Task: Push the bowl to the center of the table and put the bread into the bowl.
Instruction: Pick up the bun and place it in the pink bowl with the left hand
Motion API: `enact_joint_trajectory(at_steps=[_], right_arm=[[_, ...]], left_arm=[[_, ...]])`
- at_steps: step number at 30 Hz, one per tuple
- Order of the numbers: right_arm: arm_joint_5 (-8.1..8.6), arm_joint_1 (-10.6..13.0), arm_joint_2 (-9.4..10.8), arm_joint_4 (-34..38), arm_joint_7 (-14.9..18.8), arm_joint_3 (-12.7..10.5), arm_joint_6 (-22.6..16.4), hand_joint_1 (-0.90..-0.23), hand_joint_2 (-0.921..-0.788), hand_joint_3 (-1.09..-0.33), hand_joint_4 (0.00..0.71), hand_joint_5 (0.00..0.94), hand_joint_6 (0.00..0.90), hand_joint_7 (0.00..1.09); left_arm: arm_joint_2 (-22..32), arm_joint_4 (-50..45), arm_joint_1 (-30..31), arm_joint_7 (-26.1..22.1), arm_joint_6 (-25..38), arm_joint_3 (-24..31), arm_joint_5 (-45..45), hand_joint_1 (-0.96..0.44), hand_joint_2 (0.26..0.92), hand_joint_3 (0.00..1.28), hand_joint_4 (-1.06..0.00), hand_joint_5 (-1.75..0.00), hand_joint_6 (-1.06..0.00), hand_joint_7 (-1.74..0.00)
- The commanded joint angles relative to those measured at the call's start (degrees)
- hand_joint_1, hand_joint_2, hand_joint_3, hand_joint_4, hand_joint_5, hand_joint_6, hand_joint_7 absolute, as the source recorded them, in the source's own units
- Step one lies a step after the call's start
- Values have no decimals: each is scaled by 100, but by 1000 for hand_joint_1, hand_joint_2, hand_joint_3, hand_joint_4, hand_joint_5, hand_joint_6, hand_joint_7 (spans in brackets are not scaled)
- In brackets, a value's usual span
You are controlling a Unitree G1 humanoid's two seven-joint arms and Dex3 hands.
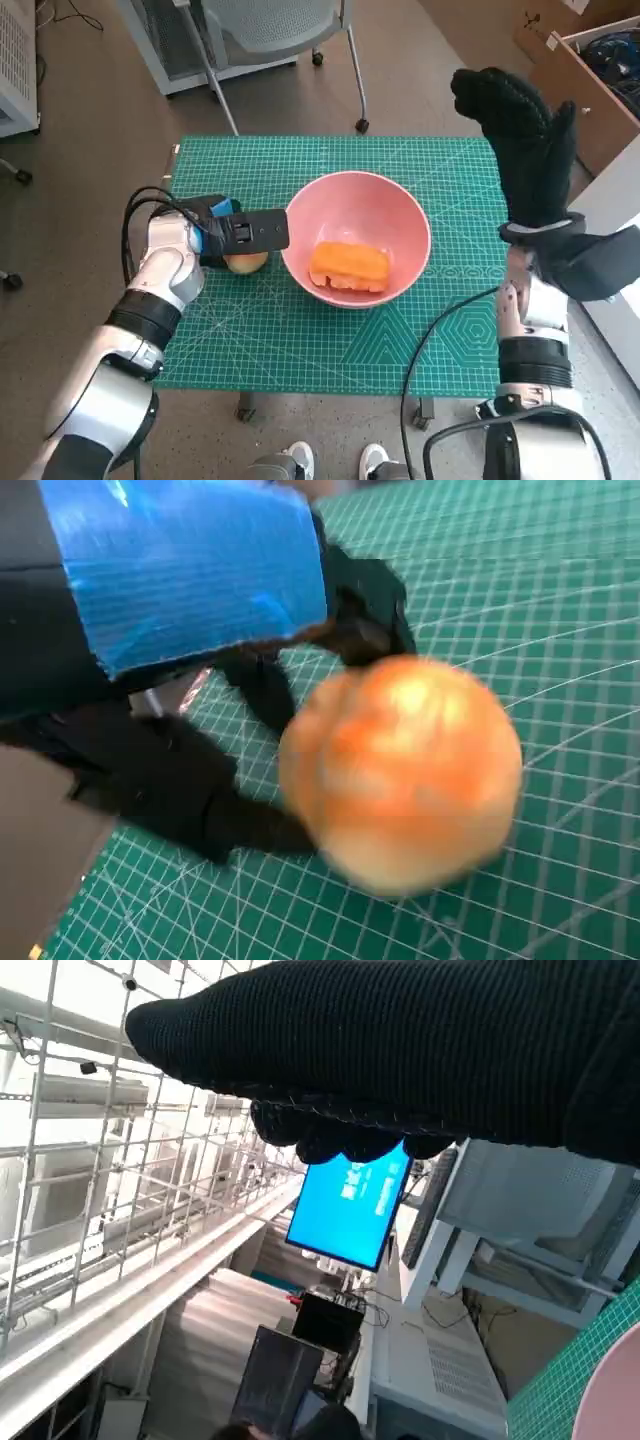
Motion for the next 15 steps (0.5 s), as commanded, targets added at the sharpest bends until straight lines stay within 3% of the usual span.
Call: enact_joint_trajectory(at_steps=[1, 15], right_arm=[[-32, 78, 26, 106, -11, 3, -5, -668, -921, -849, 214, 1, 305, 38], [-33, 31, 43, 135, -30, 10, -9, -665, -921, -846, 215, 1, 306, 39]], left_arm=[[213, -241, 12, -29, -224, 81, -65, 3, 624, 563, -816, -1112, -591, -1283], [634, -1350, 314, -199, -487, 421, -280, 1, 780, 270, -789, -1098, -653, -1145]])
